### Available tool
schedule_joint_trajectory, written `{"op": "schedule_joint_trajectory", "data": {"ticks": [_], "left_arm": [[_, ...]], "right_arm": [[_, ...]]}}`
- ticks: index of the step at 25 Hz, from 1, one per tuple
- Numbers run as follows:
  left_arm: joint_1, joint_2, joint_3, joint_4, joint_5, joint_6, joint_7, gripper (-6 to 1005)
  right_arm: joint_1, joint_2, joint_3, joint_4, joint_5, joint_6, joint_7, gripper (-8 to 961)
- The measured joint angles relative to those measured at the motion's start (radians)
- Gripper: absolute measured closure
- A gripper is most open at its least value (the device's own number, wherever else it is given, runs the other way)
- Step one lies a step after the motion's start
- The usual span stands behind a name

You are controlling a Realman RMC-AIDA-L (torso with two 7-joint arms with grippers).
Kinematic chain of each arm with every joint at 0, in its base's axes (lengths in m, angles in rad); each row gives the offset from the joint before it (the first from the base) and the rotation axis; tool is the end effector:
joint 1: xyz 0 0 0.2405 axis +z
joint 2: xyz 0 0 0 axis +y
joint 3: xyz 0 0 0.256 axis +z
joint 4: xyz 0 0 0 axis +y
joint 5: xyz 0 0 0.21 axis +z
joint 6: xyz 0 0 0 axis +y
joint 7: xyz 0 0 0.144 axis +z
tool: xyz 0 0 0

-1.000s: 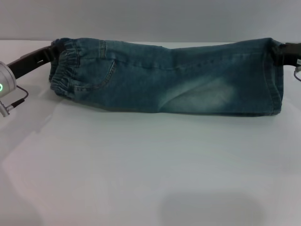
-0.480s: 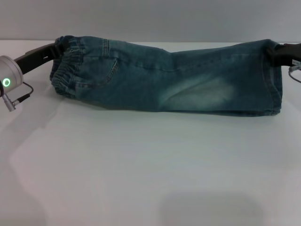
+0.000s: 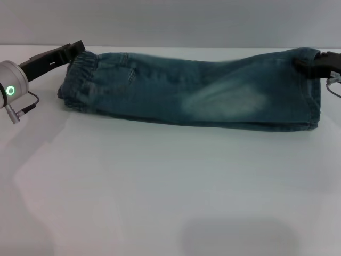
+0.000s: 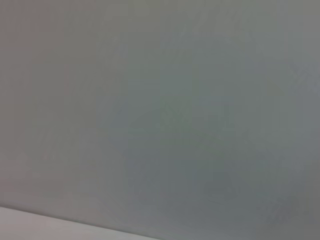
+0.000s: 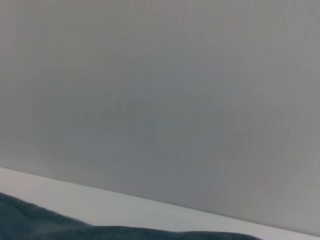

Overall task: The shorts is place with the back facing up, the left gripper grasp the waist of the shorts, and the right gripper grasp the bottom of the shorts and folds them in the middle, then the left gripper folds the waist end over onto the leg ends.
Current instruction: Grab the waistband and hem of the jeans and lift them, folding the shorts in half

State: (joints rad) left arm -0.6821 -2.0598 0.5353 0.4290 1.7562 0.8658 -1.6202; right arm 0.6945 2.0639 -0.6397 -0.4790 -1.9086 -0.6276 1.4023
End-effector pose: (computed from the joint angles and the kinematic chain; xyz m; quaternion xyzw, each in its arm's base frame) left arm -0.2909 0.4265 0.0200 -0.7405 -0.4675 -0.3053 0.3741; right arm 0.3085 0.4379 0.0229 -0.8051 0.3433 0.1224 0.4679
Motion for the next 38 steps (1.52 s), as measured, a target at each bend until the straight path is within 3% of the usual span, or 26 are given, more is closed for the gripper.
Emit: {"op": "schedule_joint_trajectory", "data": {"ticks": [1,3,8,11,16,19,22,27,38], "left_arm": [[0.0,0.0,0.0,0.0,0.0,0.0,0.0,826],[0.003,0.0,0.0,0.0,0.0,0.002,0.0,784],[0.007,-0.002,-0.001,0.0,0.0,0.004,0.0,572],[0.01,-0.002,-0.003,-0.001,0.0,0.006,-0.002,373],[0.012,0.0,-0.005,-0.013,0.0,0.017,-0.004,166],[0.012,0.0,-0.006,-0.013,0.0,0.031,-0.003,149],[0.018,0.001,-0.008,-0.009,0.0,0.061,0.003,137],[0.036,0.001,-0.007,-0.007,-0.036,0.104,0.035,137],[0.064,0.002,-0.002,-0.008,-0.065,0.147,0.05,138]], "right_arm": [[0.0,0.0,0.0,0.003,0.0,0.0,0.0,675],[0.001,0.0,0.0,0.007,0.0,0.0,0.0,459],[0.002,0.001,-0.001,0.011,-0.005,-0.001,-0.001,464],[0.002,0.001,-0.002,0.015,-0.007,-0.002,-0.001,465],[0.004,-0.001,-0.005,0.026,-0.007,-0.007,0.042,466],[0.01,-0.015,-0.039,0.026,-0.013,-0.026,0.135,466],[0.013,-0.047,-0.108,0.012,-0.016,-0.094,0.313,465],[0.011,-0.07,-0.135,-0.035,-0.023,-0.197,0.459,465],[-0.021,-0.085,-0.145,-0.155,-0.225,-0.254,0.711,466]]}}
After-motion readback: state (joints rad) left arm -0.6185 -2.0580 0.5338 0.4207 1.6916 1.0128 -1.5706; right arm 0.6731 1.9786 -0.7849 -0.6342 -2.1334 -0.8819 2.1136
